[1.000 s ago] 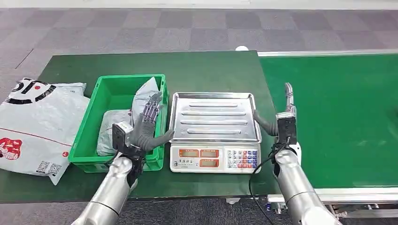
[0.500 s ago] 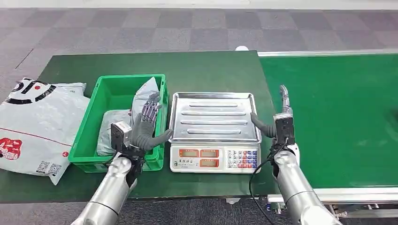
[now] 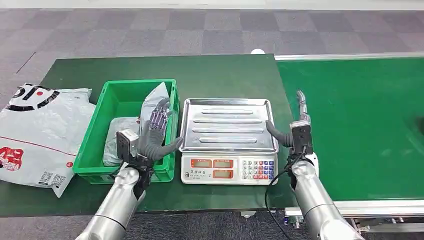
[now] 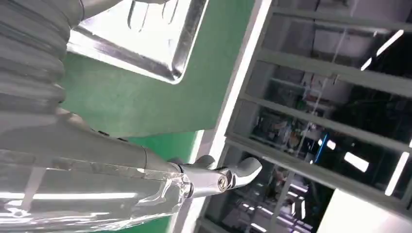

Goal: Moved the parcel from conveyor to table for the left to box.

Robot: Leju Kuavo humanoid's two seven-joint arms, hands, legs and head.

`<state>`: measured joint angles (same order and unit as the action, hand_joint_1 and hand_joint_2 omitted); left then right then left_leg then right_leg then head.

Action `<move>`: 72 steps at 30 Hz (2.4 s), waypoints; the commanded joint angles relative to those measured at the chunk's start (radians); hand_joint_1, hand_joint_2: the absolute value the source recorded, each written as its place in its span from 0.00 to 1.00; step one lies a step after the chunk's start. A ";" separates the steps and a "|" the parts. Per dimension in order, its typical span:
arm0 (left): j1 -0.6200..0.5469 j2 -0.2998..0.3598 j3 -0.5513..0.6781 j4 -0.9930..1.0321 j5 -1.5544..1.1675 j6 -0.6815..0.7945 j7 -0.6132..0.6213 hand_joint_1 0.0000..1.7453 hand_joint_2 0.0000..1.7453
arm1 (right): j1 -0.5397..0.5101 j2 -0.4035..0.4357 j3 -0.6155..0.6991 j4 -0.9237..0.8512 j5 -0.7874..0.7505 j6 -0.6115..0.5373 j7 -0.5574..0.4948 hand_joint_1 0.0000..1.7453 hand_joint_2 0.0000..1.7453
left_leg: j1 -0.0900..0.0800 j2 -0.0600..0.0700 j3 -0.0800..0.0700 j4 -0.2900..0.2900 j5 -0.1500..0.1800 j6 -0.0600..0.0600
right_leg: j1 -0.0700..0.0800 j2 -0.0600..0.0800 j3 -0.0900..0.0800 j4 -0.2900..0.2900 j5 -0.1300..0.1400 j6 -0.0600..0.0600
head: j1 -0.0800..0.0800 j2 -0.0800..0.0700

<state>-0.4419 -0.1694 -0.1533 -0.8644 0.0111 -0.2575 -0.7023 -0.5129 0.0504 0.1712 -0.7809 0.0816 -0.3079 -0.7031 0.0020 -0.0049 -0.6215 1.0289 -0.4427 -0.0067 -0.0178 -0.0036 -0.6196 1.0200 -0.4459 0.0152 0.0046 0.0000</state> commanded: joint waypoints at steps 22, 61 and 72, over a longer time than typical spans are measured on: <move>-0.059 0.011 0.026 0.075 -0.008 -0.041 0.004 0.00 1.00 | -0.070 -0.017 0.125 0.073 -0.026 -0.010 0.005 0.00 1.00 | 0.001 0.001 0.003 -0.002 0.000 0.000 | 0.001 0.001 0.002 -0.002 0.001 -0.001 | 0.000 0.000; -0.063 0.014 0.021 0.082 -0.010 -0.057 0.004 0.00 1.00 | -0.060 -0.023 0.136 0.057 -0.025 -0.024 0.005 0.00 1.00 | 0.000 0.001 0.001 0.000 0.000 0.000 | 0.001 0.001 0.001 -0.001 0.000 -0.001 | 0.000 0.000; -0.063 0.014 0.021 0.082 -0.010 -0.057 0.004 0.00 1.00 | -0.060 -0.023 0.136 0.057 -0.025 -0.024 0.005 0.00 1.00 | 0.001 0.001 0.002 -0.001 0.000 0.000 | 0.001 0.001 0.001 -0.001 0.000 -0.001 | 0.000 0.000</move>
<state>-0.4712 -0.1686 -0.1492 -0.8335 0.0053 -0.3101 -0.7023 -0.5308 0.0542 0.2609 -0.7786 0.0610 -0.3292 -0.7031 0.0020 -0.0048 -0.6213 1.0290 -0.4427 -0.0068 -0.0179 -0.0033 -0.6199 1.0199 -0.4459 0.0151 0.0042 0.0000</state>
